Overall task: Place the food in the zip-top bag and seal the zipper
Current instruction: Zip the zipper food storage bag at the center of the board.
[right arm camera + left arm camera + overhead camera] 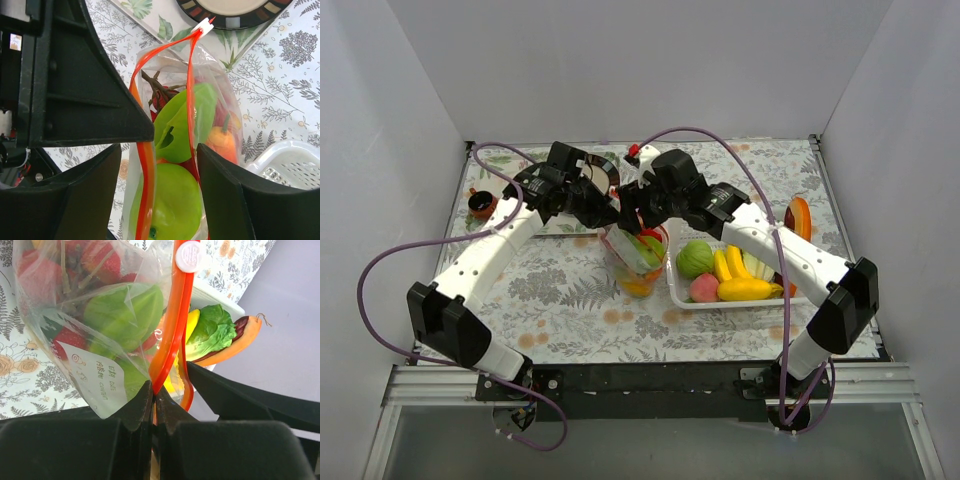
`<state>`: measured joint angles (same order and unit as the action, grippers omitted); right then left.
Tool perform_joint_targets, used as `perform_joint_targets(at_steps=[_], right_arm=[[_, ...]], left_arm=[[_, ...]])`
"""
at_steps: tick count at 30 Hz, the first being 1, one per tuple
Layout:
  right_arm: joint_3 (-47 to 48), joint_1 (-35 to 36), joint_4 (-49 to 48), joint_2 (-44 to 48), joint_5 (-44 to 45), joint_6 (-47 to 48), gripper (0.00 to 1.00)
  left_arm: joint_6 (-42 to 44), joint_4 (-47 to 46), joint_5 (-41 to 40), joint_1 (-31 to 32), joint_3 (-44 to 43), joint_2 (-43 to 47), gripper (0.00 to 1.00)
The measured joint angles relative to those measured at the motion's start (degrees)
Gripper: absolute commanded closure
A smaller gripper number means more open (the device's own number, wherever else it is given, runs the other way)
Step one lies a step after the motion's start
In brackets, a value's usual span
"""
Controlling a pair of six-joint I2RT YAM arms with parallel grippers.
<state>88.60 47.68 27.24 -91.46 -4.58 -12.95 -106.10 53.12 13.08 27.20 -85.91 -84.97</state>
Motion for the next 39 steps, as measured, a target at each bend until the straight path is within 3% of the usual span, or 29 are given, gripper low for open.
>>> perform_joint_targets(at_steps=[5,12,14,18,19,23,26,27,29,30,32,39], right_arm=[[-0.13,1.29,0.85,-0.09,2.51,1.42,0.33],[0.26,2.82,2.75,-2.05,7.61,2.75,0.69],[0.26,3.23,2.78,-2.23,8.28,2.75,0.74],[0.26,3.82,2.58,-2.23,9.79,2.54,0.98],[0.26,3.89,2.45,-2.23,10.16,2.32,0.99],[0.2,3.96,1.75,-2.23,11.13,2.12,0.99],[-0.52,3.74,1.22,-1.92,12.39,2.21,0.99],[-1.05,3.67,0.92,-1.66,12.59,2.23,0.99],[-1.46,3.5,0.92,-1.31,12.74,2.32,0.99],[-1.57,3.43,0.9,-1.14,12.74,2.47,0.99],[-1.88,3.34,0.61,-0.72,12.55,2.6,0.99],[-4.44,3.28,-1.92,0.94,8.87,4.44,0.99]], left_arm=[[-1.07,0.39,0.15,-0.04,-0.9,-0.96,1.0],[-1.86,0.35,0.87,-0.09,-1.49,-1.25,1.0],[-2.03,0.13,0.87,-0.09,-1.51,-1.53,1.0],[-2.29,-0.42,0.83,-0.09,-1.53,-1.95,1.0],[-2.32,-0.52,0.85,-0.09,-1.53,-1.97,1.0],[-1.75,-0.59,-0.02,-0.09,-2.12,-2.03,0.8],[0.2,1.22,-1.66,-0.09,-4.9,-2.16,0.54],[0.96,1.95,-2.43,-0.13,-6.45,-2.36,0.36],[2.43,2.38,-3.98,-0.5,-9.03,-2.49,0.21],[3.17,2.38,-4.68,-0.83,-9.92,-2.47,0.08],[4.7,2.14,-6.21,-1.66,-10.67,-2.23,0.02],[12.15,-3.06,-13.09,-3.52,-6.54,1.49,0.02]])
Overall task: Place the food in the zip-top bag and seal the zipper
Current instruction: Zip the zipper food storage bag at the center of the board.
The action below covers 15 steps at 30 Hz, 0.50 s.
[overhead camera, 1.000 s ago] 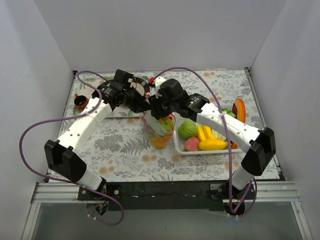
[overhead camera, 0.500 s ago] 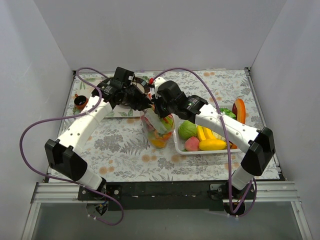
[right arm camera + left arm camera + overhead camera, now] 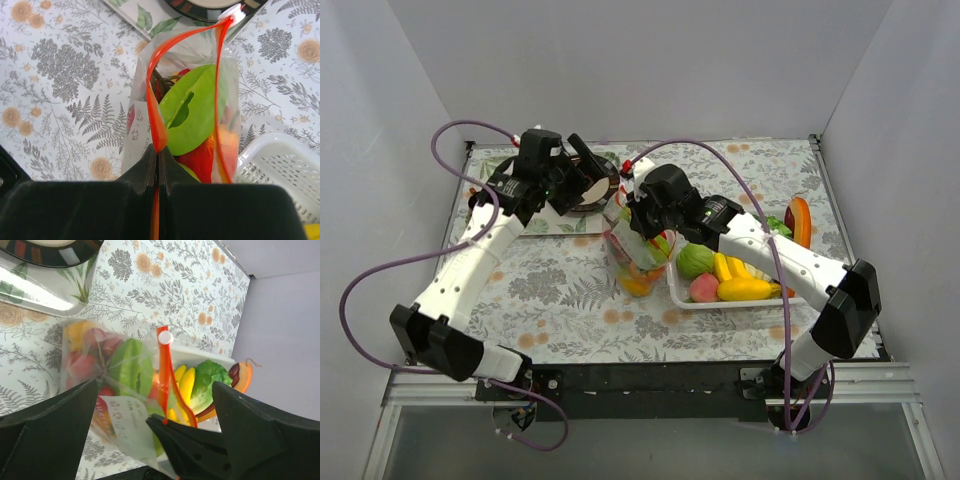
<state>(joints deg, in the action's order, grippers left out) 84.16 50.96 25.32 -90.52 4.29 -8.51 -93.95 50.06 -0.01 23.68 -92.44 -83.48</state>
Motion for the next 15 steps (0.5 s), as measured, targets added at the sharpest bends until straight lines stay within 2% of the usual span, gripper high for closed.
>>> perform_joint_targets(at_steps=[4,6,8,10,11,15], right_arm=[[-2.25,0.02,-1.33,1.79,-2.95,0.72,0.99],[-4.31,0.07,-2.1,3.54,-3.8,1.16,0.99],[-6.05,0.13,-2.58,5.18,-4.57,1.44,0.99],[-7.39,0.39,-3.19,6.34,-4.94,1.75,0.99],[-8.07,0.63,-3.54,6.82,-4.98,2.03,0.99],[-10.56,3.06,-5.11,7.89,-4.39,3.37,0.99]], left_arm=[[2.56,-10.19,2.71,-3.5,12.04,9.18,0.02],[1.73,-12.04,4.79,-7.56,13.77,11.3,0.1],[0.0,-13.68,7.37,-11.54,13.29,10.86,0.19],[-2.21,-14.99,11.06,-14.21,12.68,8.79,0.21],[-3.8,-15.32,12.92,-14.86,12.68,7.45,0.25],[-10.93,-15.93,19.91,-15.5,14.93,2.84,0.33]])
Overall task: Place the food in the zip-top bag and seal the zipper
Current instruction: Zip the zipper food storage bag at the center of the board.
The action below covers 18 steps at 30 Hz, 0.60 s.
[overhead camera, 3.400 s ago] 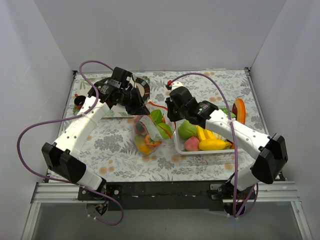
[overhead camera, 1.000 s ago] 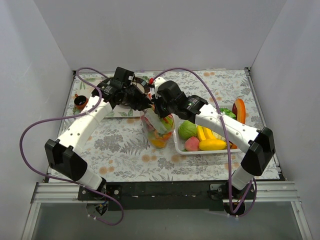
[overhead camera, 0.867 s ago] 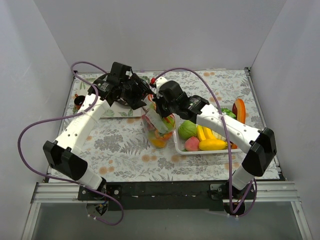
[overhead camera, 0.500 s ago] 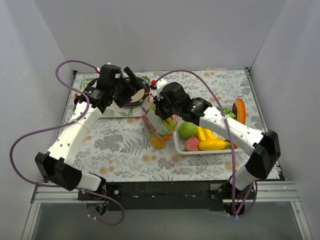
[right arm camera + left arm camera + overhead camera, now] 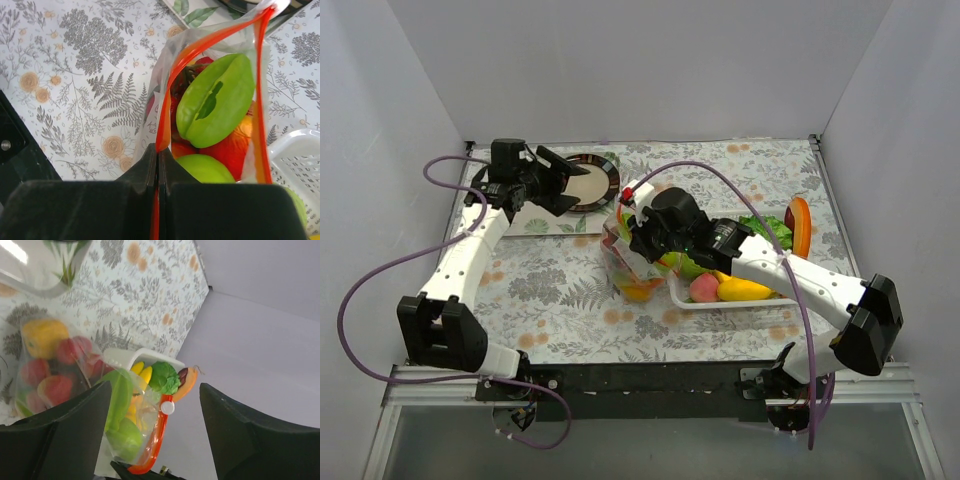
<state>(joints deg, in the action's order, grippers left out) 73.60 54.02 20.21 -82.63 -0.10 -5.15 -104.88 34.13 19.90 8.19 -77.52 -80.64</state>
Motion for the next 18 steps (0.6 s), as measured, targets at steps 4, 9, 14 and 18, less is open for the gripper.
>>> perform_joint_targets(at_steps=[4,9,14,18], right_arm=[[-2.51,2.89,-0.9,0.66,1.75,1.53,0.99],[-5.29,6.43,-1.99,1.86,4.22,3.17,0.99],[-7.04,9.4,-2.45,2.45,5.7,4.98,0.99],[-7.61,9.88,-2.78,2.82,5.66,5.66,0.99]], left_arm=[[-5.18,0.83,3.82,0.02,4.37,-0.33,0.41],[-8.02,2.03,6.62,0.02,9.53,3.15,0.43],[-8.44,1.66,8.81,0.02,10.51,7.34,0.48],[-3.1,-1.16,10.29,0.02,10.51,8.35,0.48]])
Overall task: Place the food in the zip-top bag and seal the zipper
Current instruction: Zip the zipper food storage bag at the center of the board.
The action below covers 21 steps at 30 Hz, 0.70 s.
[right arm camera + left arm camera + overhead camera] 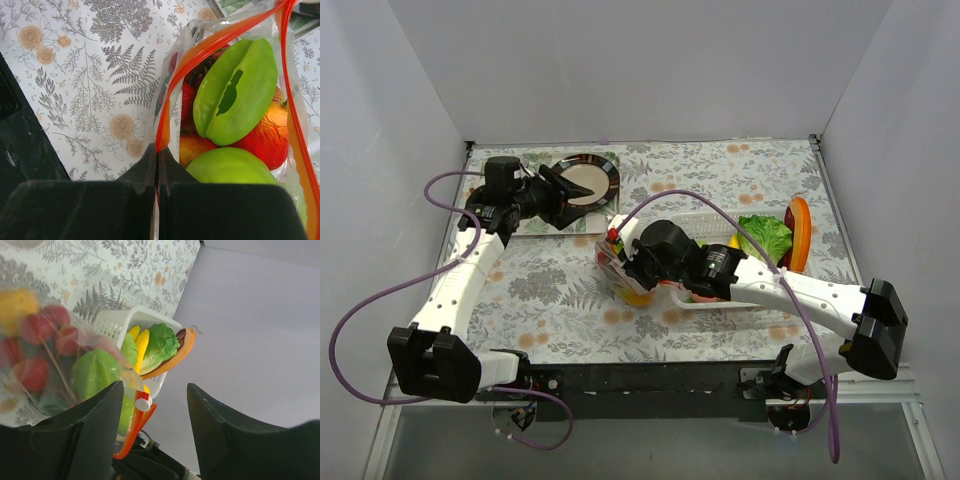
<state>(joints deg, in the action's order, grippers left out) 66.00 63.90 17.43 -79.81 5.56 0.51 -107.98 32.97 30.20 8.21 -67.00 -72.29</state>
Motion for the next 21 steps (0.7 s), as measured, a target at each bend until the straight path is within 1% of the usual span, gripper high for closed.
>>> perform_joint_targets(at_steps=[4,6,8,10,11,15,18,19,20,21], right_arm=[[-0.5,0.0,-0.09,1.18,-0.11,0.13,0.99],[-1.01,-0.04,-0.07,2.25,-0.15,0.11,0.99],[-1.31,-0.02,0.09,3.02,-0.44,0.04,0.99],[-1.31,-0.02,0.26,3.54,-0.96,-0.09,0.99],[-1.31,-0.02,0.37,3.65,-1.16,-0.09,0.99],[-1.38,-0.02,0.85,3.74,-2.01,-0.74,0.99],[-1.6,-0.02,1.07,4.09,-2.73,-1.2,0.99],[-1.79,-0.02,1.07,4.33,-2.84,-1.29,0.99],[-2.14,-0.02,1.11,4.74,-3.06,-1.53,0.99],[-2.23,-0.02,1.44,4.96,-3.17,-1.68,0.99]], left_arm=[[9.4,-4.5,-1.25,0.0,0.02,0.0,0.5],[15.15,-12.55,-2.21,0.0,2.95,1.46,0.48],[18.95,-17.88,-2.54,-0.02,5.84,3.3,0.45],[25.35,-24.37,-2.71,-0.02,8.37,4.85,0.46],[27.74,-26.4,-2.62,-0.02,8.68,4.98,0.45],[41.0,-35.69,0.37,-0.02,8.92,4.37,0.39],[49.29,-41.77,3.43,-0.15,10.29,3.61,0.38],[51.41,-44.19,4.85,-0.31,11.41,3.28,0.38],[53.07,-46.62,6.78,-0.48,12.87,2.91,0.43],[54.4,-48.76,8.63,-0.68,14.29,2.32,0.43]])
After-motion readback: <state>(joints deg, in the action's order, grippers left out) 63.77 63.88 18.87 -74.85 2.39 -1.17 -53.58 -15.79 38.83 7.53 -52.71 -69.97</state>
